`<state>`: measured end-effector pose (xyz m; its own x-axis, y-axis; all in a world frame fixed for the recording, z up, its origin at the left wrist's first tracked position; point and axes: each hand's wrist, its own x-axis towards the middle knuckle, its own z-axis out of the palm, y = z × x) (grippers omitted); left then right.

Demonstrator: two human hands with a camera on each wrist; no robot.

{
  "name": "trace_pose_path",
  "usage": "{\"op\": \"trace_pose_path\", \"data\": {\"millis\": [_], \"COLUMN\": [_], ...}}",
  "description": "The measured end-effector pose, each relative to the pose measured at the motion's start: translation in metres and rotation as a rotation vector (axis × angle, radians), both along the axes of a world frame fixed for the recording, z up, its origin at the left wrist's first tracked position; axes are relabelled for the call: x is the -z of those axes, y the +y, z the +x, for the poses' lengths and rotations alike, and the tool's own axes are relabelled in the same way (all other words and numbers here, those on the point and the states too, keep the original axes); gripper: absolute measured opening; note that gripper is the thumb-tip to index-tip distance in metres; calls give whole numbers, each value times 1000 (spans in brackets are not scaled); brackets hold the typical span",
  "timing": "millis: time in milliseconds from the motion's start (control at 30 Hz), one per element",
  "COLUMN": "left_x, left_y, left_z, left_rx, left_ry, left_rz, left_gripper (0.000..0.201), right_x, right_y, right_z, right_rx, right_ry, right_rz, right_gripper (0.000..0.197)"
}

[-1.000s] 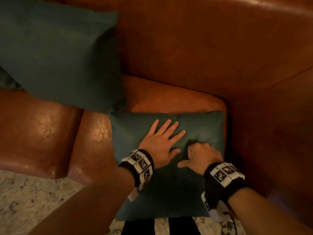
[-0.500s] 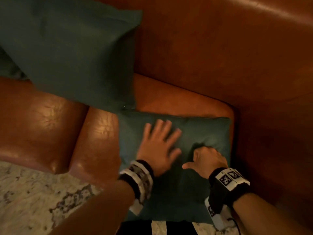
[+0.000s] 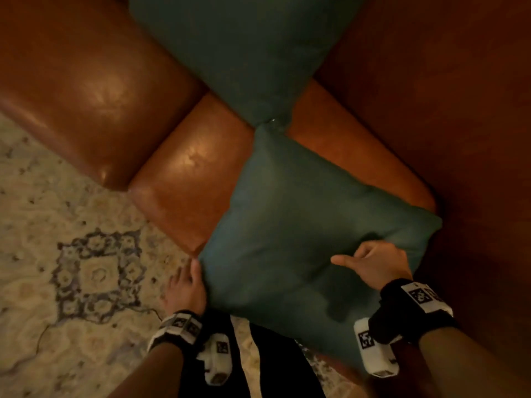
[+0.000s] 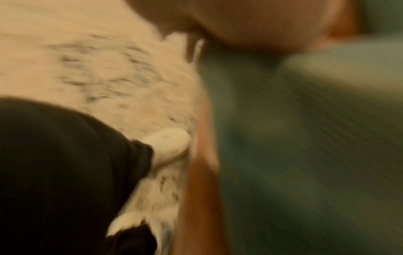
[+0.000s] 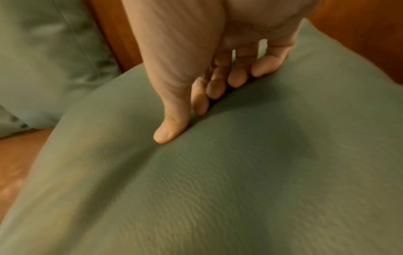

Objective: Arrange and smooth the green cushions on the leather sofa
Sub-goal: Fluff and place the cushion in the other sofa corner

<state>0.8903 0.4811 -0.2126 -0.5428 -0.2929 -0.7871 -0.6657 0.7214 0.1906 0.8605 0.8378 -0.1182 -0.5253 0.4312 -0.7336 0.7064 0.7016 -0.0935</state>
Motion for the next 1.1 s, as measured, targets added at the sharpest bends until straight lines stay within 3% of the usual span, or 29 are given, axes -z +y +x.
{"op": "trace_pose_path", "data": {"millis": [67, 100, 167, 233, 300, 333, 400, 533, 633, 733, 800, 867, 900, 933, 1000, 1067, 1100], "left_x": [-12, -24, -61, -92, -103, -97, -71, -36, -19, -12, -23, -42, -54, -69, -91, -96, -94], "left_y": [-7, 0, 39, 105, 164, 177, 171, 98, 38, -6, -20, -9, 9, 34, 93, 141, 151], "left_z": [-1, -7, -24, -25, -9, -3, -2, 0, 28, 41, 21, -16, -37, -57, -93, -113, -117], "left_rx": [-77, -13, 227, 574, 976, 1114, 1195, 887, 443, 83, -20, 22, 117, 242, 603, 914, 978], "left_ry": [-7, 68, 394, 639, 672, 641, 639, 606, 289, -28, -52, 103, 242, 396, 630, 642, 576], "left_rz": [-148, -194, -130, 96, 275, 275, 212, 108, 0, 150, 85, -39, -44, -8, 105, 184, 200], "left_gripper": [76, 74, 66, 60, 64, 66, 67, 67, 71, 67, 72, 75, 70, 65, 63, 60, 60], "right_x": [-2, -3, -3, -2, 0, 0, 2, 6, 2, -18, -33, -41, -42, -42, -39, -28, -22], "right_y": [-1, -1, 0, 0, 2, 3, 4, -2, -9, -15, -23, -41, -51, -61, -68, -50, -35], "right_z": [1, 0, -2, -2, -1, -2, -5, -9, -3, 5, 0, -13, -21, -32, -53, -62, -61], "right_rx": [-6, -13, -25, -52, -89, -100, -111, -74, -49, -113, -168, -168, -60, 155, 718, 1202, 1375], "right_ry": [34, 45, 41, 19, 0, -1, -1, -14, -20, -19, 42, 153, 200, 230, 235, 276, 339], "right_rz": [12, 15, 16, 28, 56, 70, 83, 52, 35, 27, -31, -180, -327, -537, -976, -1183, -1224], "right_gripper": [47, 47, 48, 46, 39, 37, 42, 50, 51, 46, 38, 31, 29, 25, 13, 13, 18]}}
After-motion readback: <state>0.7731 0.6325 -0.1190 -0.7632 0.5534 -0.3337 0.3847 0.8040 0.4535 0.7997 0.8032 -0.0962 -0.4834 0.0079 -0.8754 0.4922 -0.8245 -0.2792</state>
